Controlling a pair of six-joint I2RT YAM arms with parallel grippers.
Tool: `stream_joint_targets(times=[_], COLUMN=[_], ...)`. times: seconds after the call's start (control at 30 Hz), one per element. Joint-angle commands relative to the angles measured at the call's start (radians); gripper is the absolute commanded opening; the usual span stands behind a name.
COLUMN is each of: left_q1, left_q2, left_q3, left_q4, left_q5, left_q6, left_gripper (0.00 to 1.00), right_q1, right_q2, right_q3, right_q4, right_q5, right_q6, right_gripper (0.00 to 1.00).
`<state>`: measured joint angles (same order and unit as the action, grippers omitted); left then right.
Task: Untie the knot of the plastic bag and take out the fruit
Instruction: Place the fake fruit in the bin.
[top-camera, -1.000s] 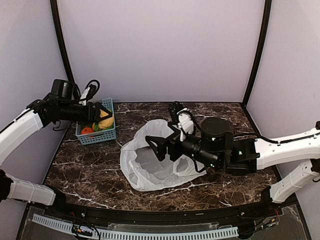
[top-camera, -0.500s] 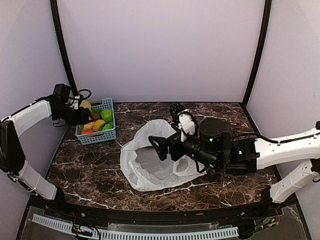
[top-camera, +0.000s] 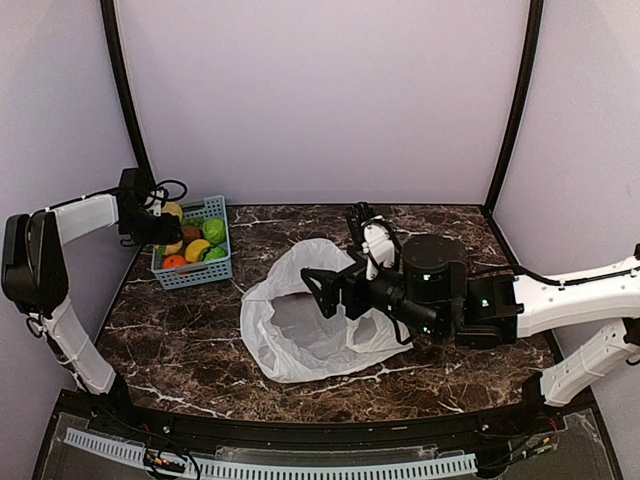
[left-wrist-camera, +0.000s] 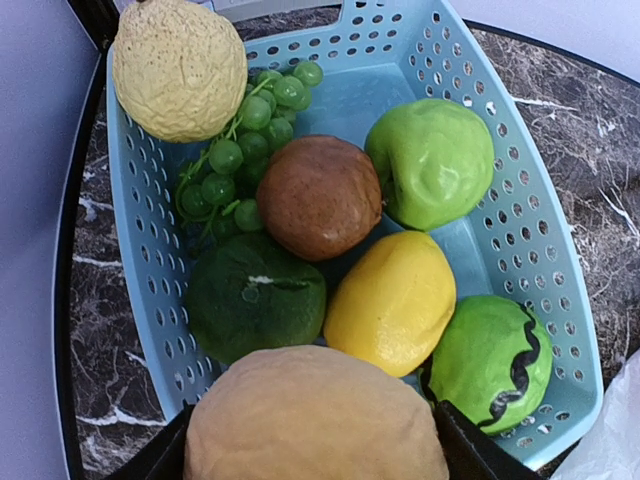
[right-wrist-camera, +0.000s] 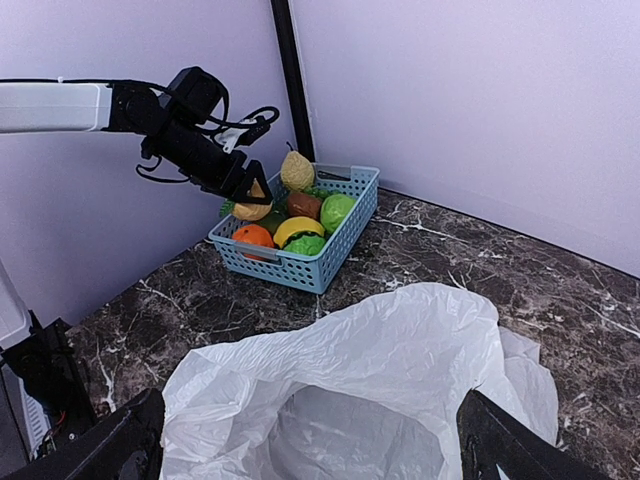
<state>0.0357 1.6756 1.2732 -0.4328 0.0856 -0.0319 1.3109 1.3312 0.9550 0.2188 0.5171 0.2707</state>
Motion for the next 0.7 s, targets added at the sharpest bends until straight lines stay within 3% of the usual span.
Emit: stream_joint_targets(times=[0.0,0.2,0.37,0.67], left_q1=[0.007,0.009,0.009,0.009], left_q2=[0.045,0.127,0.146,0.169], left_q3=[0.054,0.1,0.092,0.107], left_q4=[0.038,0.029,0.009,-0.053], left_q5=[-0.067,-0.153,-0.138,-0.12], left_q6=[0.048,0.081,0.082,0.064], left_gripper=[0.26,0.26,0.29,0.48], right_q1=[-0.009,-0.014,-0.02,-0.028], right_q2=[-0.011,-0.011,-0.007,0.017], right_q3=[-0.011,-0.009,-0.016,-0.001], right_q4=[-0.012,-0.021,-0.031,-0.03], right_q5=[0.005,0.0,-0.007,-0.021], right_q6=[0.027,0.032,0.047,0.062], right_gripper=[0.99,0.99,0.99,0.99])
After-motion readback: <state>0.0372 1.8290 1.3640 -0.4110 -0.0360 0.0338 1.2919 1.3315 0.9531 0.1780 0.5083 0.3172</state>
